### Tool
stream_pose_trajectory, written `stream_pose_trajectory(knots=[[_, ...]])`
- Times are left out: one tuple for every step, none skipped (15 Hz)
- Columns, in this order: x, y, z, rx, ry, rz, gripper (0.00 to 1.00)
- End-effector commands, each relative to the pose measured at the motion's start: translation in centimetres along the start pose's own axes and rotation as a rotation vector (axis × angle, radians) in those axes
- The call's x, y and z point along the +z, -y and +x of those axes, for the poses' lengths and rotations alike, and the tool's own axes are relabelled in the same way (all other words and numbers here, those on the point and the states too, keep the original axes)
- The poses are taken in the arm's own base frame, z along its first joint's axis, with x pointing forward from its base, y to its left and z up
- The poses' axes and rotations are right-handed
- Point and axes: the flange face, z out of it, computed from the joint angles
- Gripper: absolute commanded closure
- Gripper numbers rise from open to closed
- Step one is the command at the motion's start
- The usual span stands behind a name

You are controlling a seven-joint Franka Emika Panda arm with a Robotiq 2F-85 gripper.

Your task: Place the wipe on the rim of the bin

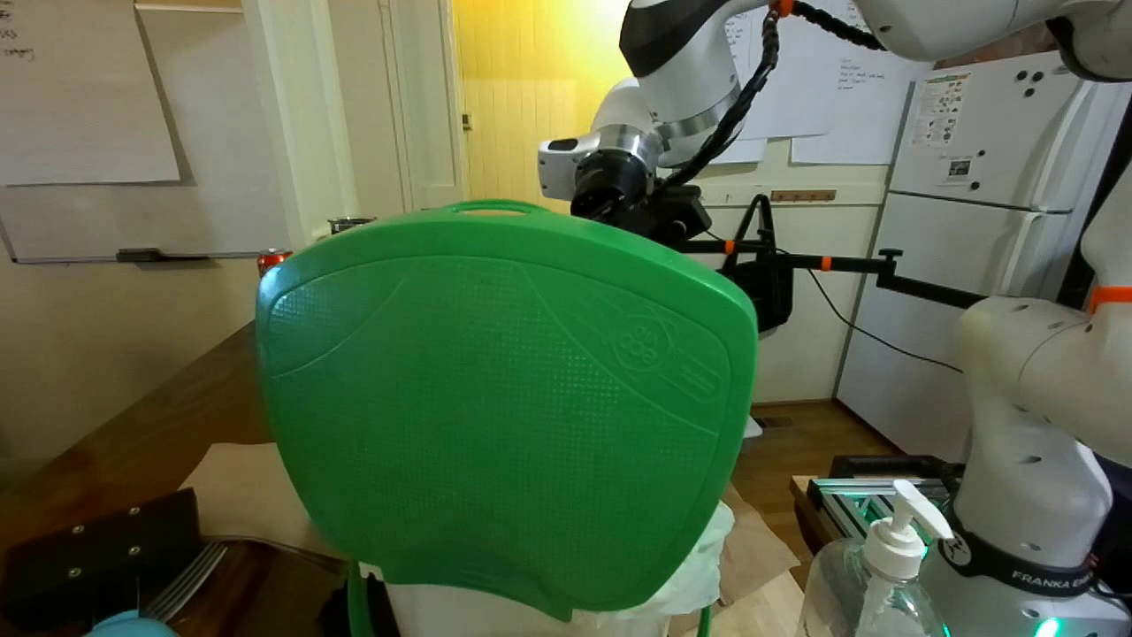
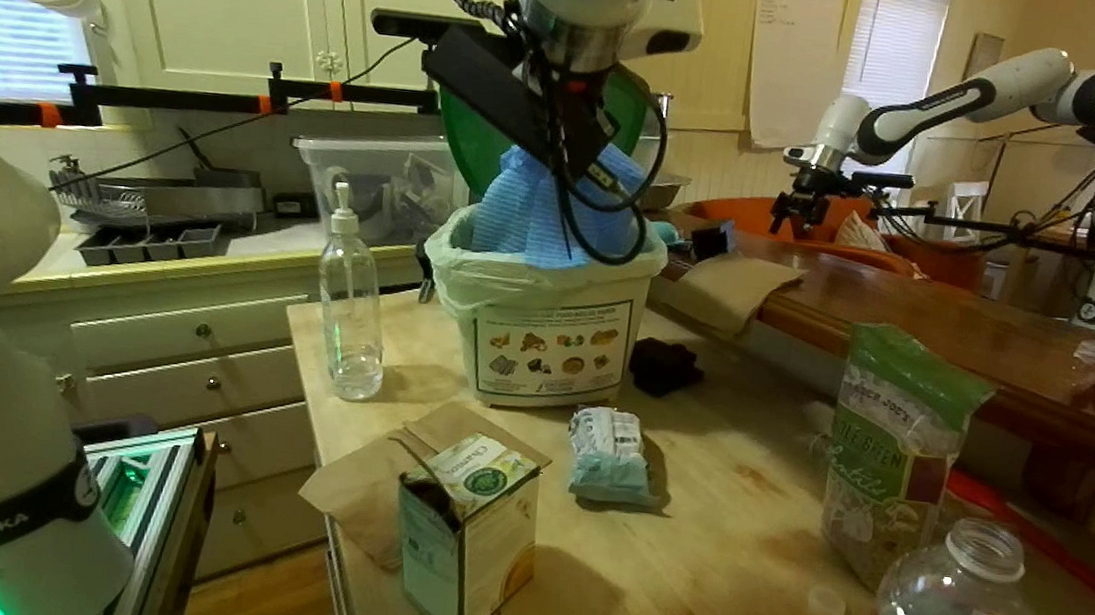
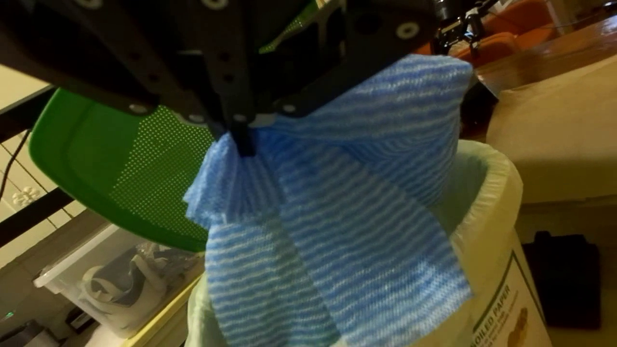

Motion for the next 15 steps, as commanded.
stream_pose_trajectory(knots=[[0.8, -2.4, -2.0, 0.053, 0.018, 0.045, 1.00], [1.2, -3.2, -2.6, 0.072, 0.020, 0.041, 1.00], [1.4, -3.8, -2.9, 0.087, 0.025, 0.042, 1.00], [1.7, -4.4, -3.4, 0.103, 0.030, 0.046, 1.00], [1.9, -4.9, -3.7, 0.116, 0.036, 0.045, 1.00], [2.1, -5.3, -3.9, 0.126, 0.041, 0.044, 1.00], [2.3, -5.6, -4.2, 0.133, 0.049, 0.043, 1.00], [2.4, -5.9, -4.5, 0.139, 0.057, 0.039, 1.00], [2.4, -6.1, -4.8, 0.146, 0.070, 0.038, 1.00], [2.3, -6.3, -5.1, 0.152, 0.082, 0.026, 1.00], [2.2, -6.5, -5.4, 0.162, 0.101, 0.023, 1.00], [2.2, -6.7, -5.7, 0.171, 0.116, 0.014, 1.00], [1.9, -6.7, -6.0, 0.175, 0.131, 0.001, 1.00], [1.6, -6.8, -6.3, 0.182, 0.140, -0.010, 1.00], [1.2, -6.7, -6.5, 0.186, 0.151, -0.019, 1.00]])
